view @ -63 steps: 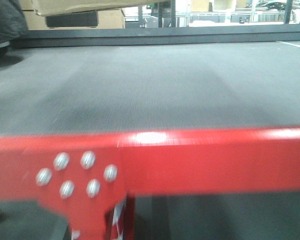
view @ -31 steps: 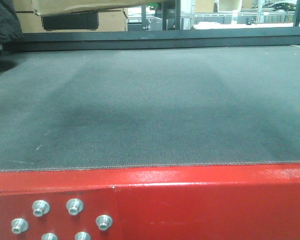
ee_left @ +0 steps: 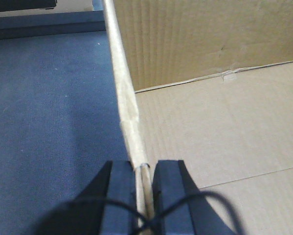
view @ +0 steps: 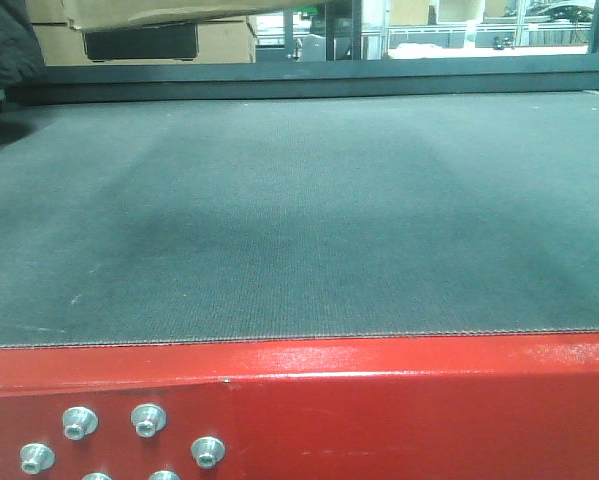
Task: Grab carton from right shelf to conveyor
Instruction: 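Lower the carton onto the grey conveyor belt with both grippers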
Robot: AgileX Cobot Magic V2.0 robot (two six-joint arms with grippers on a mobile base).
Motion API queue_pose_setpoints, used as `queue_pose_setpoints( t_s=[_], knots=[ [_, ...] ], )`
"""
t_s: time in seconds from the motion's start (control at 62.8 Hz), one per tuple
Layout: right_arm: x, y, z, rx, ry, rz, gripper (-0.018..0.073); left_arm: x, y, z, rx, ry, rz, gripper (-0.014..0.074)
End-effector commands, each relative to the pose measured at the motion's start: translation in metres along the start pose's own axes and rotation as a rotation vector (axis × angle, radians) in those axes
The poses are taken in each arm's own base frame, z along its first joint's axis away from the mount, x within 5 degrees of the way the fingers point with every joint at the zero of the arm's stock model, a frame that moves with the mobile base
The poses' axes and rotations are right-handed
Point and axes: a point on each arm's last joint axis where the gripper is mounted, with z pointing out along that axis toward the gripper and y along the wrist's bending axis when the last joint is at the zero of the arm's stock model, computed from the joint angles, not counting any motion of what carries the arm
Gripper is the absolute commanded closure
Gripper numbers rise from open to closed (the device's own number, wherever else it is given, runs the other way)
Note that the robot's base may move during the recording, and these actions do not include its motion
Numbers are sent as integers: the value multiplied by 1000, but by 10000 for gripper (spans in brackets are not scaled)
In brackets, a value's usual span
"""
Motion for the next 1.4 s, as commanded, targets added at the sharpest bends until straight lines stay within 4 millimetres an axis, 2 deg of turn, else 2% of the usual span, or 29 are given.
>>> queue_pose_setpoints(
  t_s=[0.0, 0.988, 1.068, 1.211, 1.386],
  knots=[
    [-11, 8, -10, -85, -108, 33, 627, -4, -6, -4, 41, -45, -4, 615],
    [-12, 9, -11, -89, -127, 34, 627, -6, -7, -4, 54, -61, -10, 615],
    [-10, 9, -9, -87, -96, 34, 627, 0, -7, -2, 44, -4, -8, 615],
    [8, 9, 16, -59, 86, 23, 627, 19, -6, 21, 7, 175, 5, 615],
    [35, 14, 77, -34, 267, 4, 627, 40, -8, 62, -8, 267, 22, 611]
  ],
)
